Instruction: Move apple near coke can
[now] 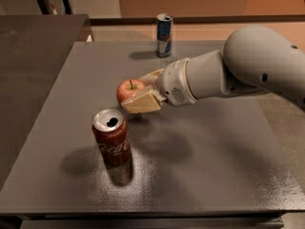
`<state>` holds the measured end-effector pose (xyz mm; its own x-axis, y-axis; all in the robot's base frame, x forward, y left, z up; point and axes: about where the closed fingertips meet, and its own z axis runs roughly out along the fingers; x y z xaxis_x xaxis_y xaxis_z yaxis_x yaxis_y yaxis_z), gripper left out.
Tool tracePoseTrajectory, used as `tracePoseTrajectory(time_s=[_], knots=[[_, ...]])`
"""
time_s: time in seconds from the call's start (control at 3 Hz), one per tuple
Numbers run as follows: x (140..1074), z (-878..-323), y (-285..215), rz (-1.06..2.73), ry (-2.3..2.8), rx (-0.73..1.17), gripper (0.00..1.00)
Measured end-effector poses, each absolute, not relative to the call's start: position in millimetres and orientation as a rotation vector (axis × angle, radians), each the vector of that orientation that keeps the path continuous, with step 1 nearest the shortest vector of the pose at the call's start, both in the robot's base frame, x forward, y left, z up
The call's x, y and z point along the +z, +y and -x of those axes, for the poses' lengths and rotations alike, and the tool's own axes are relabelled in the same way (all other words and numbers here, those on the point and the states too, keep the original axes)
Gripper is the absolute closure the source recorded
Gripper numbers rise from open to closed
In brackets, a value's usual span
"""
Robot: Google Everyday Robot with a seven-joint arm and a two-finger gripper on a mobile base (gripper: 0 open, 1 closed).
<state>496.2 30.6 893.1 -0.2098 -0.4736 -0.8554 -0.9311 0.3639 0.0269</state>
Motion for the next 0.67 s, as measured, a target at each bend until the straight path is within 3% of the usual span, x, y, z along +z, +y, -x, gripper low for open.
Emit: tracePoseTrajectory(time_s=[0.67], knots=[[889, -459, 53, 1.24, 1.805, 0.791, 1.0]])
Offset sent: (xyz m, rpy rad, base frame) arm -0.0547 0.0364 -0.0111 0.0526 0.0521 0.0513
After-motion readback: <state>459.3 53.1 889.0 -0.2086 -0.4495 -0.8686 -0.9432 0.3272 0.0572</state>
